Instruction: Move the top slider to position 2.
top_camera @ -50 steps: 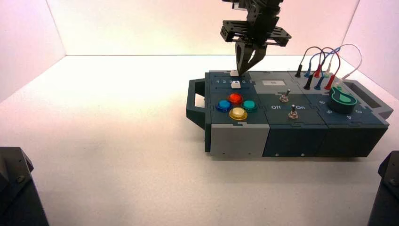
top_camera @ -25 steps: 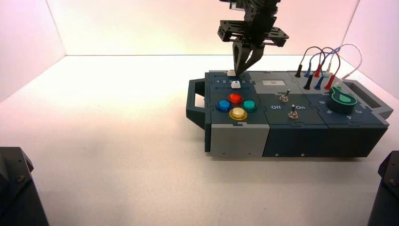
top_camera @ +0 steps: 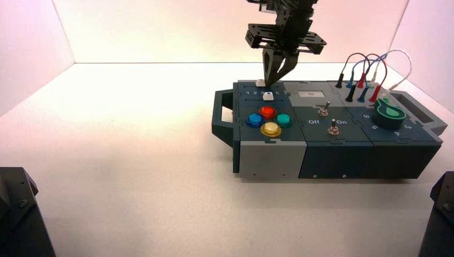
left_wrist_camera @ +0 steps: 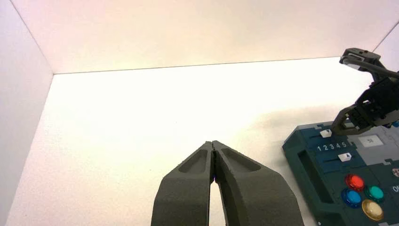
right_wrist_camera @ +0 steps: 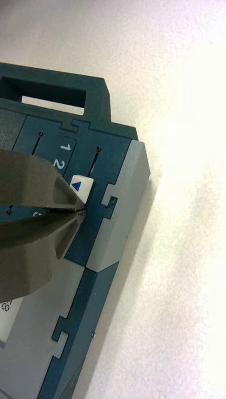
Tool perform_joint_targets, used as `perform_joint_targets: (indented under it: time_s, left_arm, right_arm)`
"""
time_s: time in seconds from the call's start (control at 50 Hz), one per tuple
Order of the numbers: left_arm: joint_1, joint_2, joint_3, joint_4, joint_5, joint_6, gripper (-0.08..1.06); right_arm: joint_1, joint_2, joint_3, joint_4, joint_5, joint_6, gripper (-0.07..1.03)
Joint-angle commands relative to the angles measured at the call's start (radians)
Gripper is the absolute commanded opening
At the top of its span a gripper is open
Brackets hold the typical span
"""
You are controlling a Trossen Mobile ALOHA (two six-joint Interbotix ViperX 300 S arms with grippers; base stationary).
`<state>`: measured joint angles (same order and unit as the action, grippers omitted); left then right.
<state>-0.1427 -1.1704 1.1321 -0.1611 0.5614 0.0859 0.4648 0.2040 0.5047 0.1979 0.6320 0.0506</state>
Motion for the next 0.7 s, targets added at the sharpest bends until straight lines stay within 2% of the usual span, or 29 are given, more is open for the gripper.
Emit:
perform_joint_targets:
  time_s: [0.02, 0.7]
  left_arm:
    - [0.003, 0.011, -0.014, 0.0, -0.008, 0.002, -0.03]
    - [0.003, 0.009, -0.015, 0.0, -0.008, 0.002, -0.03]
  right_arm:
    - [0.012, -0.005, -0.025, 0.008, -0.003, 0.0, -0.02]
    - [0.018, 0.008, -0.044, 0.012, 0.012, 0.002, -0.02]
